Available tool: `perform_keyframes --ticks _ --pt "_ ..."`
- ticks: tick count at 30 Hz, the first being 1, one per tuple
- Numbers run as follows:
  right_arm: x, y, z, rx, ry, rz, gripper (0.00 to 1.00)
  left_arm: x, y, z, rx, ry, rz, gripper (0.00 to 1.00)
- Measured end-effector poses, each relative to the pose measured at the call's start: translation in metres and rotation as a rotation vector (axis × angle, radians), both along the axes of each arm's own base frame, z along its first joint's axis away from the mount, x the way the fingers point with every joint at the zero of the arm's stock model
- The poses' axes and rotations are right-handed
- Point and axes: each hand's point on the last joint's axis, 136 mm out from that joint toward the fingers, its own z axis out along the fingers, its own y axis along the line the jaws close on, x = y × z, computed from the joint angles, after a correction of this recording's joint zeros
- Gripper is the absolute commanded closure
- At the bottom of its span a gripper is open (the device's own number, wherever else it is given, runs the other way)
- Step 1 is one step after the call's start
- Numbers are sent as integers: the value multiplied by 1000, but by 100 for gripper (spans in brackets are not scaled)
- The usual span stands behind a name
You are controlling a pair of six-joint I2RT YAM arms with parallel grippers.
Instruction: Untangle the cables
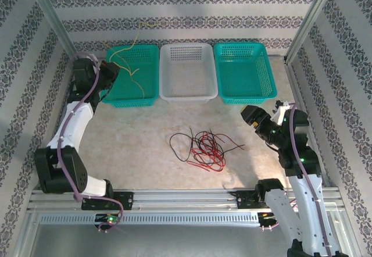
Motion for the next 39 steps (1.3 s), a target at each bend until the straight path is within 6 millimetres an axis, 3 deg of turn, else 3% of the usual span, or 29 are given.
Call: perform_keyframes --ticks 5,6,8,11,13,22,28,31,34,39 --pt "0 0 -5 -10 26 4 20 19 5 -21 -32 21 22 100" --pt "0 0 -6 -11 32 5 20 21 5 -24 -37 23 24 92" --pt "2 0 -9 -14 43 6 20 25 4 -31 -46 21 19 60" --pt "5 0 -13 -16 60 7 20 26 2 -45 -65 39 10 39" --pt "6 0 -15 -20 69 9 20 24 1 -54 -67 54 5 34" --pt "15 10 -36 -58 142 54 22 10 1 -50 29 75 -21 33" --pt "9 40 -77 -202 266 175 23 -26 -6 9 158 -19 -56 41" --pt "4 54 -92 -272 308 232 29 -52 -31 36 234 -83 -136 41" --pt "4 66 -109 -338 351 286 34 -82 -69 47 302 -121 -260 41" --pt "-3 86 -140 -451 433 383 35 -134 -122 31 349 -131 -469 37"
